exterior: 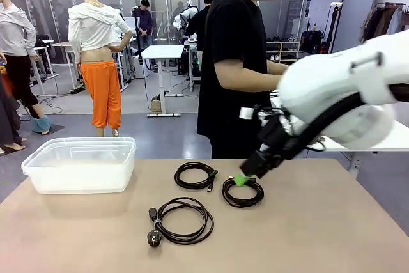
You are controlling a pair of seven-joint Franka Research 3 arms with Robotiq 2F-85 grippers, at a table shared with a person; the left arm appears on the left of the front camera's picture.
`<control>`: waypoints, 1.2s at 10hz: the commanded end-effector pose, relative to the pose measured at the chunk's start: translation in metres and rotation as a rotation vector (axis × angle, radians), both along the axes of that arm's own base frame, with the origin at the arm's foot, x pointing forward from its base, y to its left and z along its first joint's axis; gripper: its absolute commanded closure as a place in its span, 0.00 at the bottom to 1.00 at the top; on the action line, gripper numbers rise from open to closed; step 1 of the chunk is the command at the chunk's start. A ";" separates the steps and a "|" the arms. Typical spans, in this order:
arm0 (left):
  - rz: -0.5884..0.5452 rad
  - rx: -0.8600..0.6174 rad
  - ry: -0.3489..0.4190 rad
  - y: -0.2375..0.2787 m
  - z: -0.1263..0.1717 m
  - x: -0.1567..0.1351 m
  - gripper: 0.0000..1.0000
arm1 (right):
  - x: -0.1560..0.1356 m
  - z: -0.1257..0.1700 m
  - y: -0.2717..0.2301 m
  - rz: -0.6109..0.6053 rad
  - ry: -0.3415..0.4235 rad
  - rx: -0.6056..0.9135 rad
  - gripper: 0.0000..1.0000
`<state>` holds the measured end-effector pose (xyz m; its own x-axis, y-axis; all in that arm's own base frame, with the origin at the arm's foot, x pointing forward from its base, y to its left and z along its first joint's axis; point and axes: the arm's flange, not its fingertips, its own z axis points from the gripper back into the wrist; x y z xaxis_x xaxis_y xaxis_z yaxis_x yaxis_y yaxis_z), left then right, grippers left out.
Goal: Organize and store the cables.
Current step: Place the Power Cable into the Organizing box.
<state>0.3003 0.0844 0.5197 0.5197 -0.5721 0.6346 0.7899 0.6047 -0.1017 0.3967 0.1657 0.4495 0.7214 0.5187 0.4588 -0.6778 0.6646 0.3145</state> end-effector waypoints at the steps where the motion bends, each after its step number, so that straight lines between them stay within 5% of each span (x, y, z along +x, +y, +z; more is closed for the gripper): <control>1: -0.045 0.064 0.085 -0.057 0.022 0.012 0.00 | -0.023 -0.008 -0.040 0.014 -0.035 0.009 0.00; 4: -0.061 0.119 0.183 -0.156 0.022 0.031 0.00 | -0.049 -0.025 -0.100 0.016 -0.120 -0.016 0.00; 6: -0.028 0.128 0.135 -0.192 0.014 0.038 0.00 | -0.066 -0.036 -0.109 0.101 -0.138 0.017 0.00; 8: -0.031 0.099 0.107 -0.196 0.010 0.044 0.00 | -0.054 -0.051 -0.088 0.085 -0.123 0.063 0.00; 9: -0.048 0.137 0.151 -0.198 0.012 0.034 0.00 | -0.017 -0.008 -0.109 0.042 -0.124 0.000 0.00; 12: -0.048 0.137 0.151 -0.198 0.012 0.034 0.00 | -0.017 -0.008 -0.109 0.042 -0.124 0.000 0.00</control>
<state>0.3387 -0.1138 0.5292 0.5620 -0.6726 0.4814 0.8054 0.5776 -0.1331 0.3812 0.0571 0.4382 0.6364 0.5415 0.5493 -0.7393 0.6313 0.2341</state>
